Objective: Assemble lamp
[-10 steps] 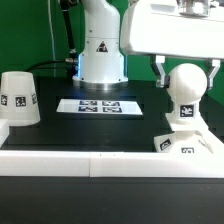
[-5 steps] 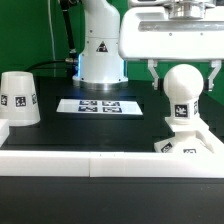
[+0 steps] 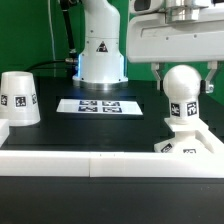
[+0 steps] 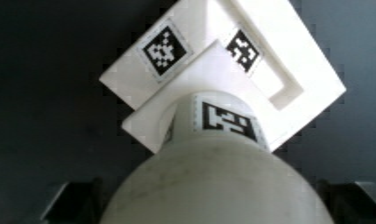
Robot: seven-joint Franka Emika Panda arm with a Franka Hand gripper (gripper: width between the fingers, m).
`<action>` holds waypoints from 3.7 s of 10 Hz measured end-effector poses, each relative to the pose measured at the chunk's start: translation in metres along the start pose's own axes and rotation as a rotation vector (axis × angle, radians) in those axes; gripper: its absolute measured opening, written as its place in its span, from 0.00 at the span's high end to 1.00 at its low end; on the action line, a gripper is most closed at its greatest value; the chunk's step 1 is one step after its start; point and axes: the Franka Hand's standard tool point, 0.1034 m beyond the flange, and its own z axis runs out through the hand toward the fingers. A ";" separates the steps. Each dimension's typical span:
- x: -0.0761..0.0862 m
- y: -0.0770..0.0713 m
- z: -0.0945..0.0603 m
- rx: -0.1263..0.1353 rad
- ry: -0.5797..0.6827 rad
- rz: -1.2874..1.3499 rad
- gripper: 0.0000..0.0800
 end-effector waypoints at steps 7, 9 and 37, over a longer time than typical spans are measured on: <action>-0.004 -0.002 0.001 0.008 -0.037 0.388 0.27; -0.007 -0.004 0.001 0.011 -0.048 0.508 0.27; -0.016 -0.009 0.006 0.025 -0.092 -0.349 0.13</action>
Offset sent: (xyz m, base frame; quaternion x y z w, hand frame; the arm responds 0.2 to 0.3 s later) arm 0.0000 0.0000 0.0000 0.0000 0.0000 0.1938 0.9810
